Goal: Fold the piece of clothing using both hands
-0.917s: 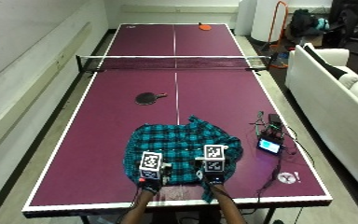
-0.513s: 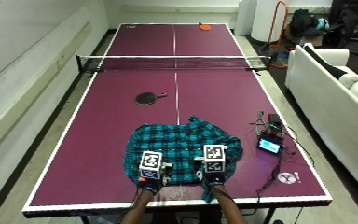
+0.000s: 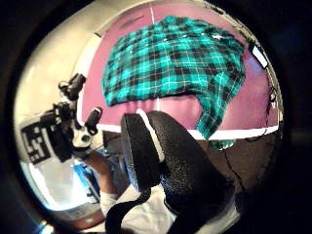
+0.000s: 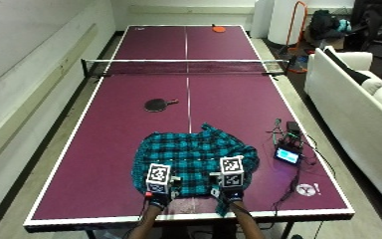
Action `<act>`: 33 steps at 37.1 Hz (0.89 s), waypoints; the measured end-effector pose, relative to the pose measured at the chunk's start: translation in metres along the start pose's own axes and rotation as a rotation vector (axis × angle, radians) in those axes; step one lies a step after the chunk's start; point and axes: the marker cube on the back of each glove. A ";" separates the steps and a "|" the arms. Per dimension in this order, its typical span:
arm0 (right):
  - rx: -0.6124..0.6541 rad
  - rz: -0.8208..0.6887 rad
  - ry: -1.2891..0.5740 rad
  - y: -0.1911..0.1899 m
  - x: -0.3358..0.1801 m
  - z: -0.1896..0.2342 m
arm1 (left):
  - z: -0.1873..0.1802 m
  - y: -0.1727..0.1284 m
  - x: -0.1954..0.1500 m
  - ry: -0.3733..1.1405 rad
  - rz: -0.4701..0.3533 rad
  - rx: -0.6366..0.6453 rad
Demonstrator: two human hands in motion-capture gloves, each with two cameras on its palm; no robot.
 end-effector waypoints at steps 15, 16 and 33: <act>-0.129 -0.015 -0.045 -0.040 0.000 0.089 | 0.083 0.027 -0.010 0.026 -0.031 -0.290; -0.151 -0.015 -0.045 -0.039 -0.001 0.091 | 0.088 0.027 -0.011 0.021 -0.029 -0.304; -0.006 0.017 -0.107 -0.027 0.015 0.088 | 0.130 0.029 -0.033 -0.035 -0.053 -0.184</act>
